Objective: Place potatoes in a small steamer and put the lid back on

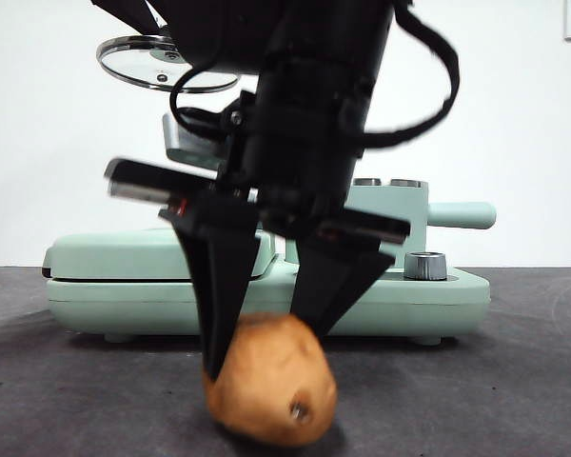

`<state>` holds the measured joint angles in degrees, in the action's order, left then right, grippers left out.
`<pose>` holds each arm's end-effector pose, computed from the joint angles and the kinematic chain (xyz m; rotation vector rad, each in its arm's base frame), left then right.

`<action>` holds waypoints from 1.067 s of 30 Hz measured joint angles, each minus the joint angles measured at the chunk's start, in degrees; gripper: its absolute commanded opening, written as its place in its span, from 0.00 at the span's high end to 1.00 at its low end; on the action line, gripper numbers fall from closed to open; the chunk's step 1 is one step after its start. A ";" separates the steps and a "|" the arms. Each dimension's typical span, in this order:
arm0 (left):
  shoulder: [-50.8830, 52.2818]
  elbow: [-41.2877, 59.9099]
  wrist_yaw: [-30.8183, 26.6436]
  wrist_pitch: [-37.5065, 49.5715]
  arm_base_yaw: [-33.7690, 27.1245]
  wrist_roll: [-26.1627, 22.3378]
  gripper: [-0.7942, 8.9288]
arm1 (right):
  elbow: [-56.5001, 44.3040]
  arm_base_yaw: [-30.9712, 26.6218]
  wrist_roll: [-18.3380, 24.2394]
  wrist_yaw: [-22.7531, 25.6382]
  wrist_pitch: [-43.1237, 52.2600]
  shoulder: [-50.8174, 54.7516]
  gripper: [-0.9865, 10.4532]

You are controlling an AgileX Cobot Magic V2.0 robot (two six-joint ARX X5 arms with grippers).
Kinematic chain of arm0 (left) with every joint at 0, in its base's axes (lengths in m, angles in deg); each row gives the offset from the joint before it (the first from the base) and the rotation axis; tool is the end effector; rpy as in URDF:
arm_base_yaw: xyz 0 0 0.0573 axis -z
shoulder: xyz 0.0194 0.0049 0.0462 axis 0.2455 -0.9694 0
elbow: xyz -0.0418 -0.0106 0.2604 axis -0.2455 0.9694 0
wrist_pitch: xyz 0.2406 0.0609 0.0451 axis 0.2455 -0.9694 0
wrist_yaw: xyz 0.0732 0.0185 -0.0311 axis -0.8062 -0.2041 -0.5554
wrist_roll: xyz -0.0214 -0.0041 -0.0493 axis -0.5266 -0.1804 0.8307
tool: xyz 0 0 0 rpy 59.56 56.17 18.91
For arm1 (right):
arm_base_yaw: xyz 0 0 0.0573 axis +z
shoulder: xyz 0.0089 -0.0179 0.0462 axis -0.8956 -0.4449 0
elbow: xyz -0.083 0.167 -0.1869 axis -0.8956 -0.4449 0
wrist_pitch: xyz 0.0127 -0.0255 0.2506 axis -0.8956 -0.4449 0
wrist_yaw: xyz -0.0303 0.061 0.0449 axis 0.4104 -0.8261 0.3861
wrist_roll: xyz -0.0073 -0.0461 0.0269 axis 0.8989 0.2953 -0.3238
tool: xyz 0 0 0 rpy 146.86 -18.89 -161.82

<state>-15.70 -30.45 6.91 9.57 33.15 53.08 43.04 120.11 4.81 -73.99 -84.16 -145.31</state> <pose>0.3393 -0.1189 0.4216 0.1147 0.5478 -0.4074 0.1817 0.2789 0.1896 -0.1949 1.3671 0.5812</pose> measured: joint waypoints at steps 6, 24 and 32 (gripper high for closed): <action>0.00 0.00 0.04 -0.33 -0.70 -0.59 0.91 | 11.85 -2.05 2.34 0.04 -11.96 -0.02 0.77; 0.00 0.00 0.04 -0.35 -3.43 -0.85 0.91 | 38.60 -22.88 10.21 3.08 -10.91 -0.02 0.77; 0.00 0.00 0.04 -0.39 -3.43 -0.87 0.91 | 38.60 -27.93 12.39 2.99 -8.83 -2.84 0.77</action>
<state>-15.70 -30.45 6.95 9.18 29.72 52.21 81.64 92.18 17.20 -70.99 -92.99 -148.15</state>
